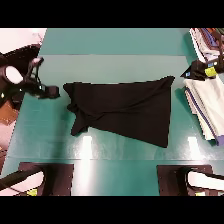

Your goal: Fold the shirts.

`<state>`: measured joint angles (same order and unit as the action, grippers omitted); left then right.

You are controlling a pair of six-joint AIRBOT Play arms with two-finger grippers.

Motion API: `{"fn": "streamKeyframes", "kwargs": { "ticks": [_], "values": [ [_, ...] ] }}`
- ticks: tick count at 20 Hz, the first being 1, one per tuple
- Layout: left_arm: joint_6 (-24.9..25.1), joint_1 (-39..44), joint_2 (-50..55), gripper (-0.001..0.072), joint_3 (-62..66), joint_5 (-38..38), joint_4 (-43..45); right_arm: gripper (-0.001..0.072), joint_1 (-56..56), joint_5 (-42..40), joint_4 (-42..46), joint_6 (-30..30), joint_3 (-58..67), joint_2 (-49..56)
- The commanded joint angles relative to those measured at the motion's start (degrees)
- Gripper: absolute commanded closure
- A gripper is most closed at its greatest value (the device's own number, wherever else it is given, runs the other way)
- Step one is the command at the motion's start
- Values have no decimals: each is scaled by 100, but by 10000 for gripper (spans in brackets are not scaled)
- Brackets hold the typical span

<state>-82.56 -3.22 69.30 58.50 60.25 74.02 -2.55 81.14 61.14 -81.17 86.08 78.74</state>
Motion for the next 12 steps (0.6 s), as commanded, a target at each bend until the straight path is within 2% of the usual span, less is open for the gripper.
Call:
{"fn": "streamKeyframes", "kwargs": {
  "ticks": [1,3,4,5,7,8,9,12],
  "values": [
    [278,-81,-470,307,-1309,-308,-872,440,9,-409,-122,68,-890,-592],
    [678,-81,-483,302,-1788,-656,-1320,440,9,-472,-227,68,-1139,-741],
    [817,-81,-483,140,-1956,-960,-1556,440,9,-483,-315,68,-1244,-800],
    [837,-81,-476,24,-2092,-1325,-1797,440,11,-498,-326,68,-1331,-841],
    [1137,-81,-439,27,-2212,-1803,-2267,440,22,-485,-321,68,-1451,-872],
    [1266,-79,-431,50,-2225,-1910,-2430,440,22,-444,-317,66,-1460,-868],
    [1421,-63,-389,106,-2225,-1985,-2588,440,22,-455,-319,66,-1458,-868],
    [1515,356,-216,106,-2225,-2378,-2645,441,22,-474,-319,66,-1458,-868]
  ]
}}
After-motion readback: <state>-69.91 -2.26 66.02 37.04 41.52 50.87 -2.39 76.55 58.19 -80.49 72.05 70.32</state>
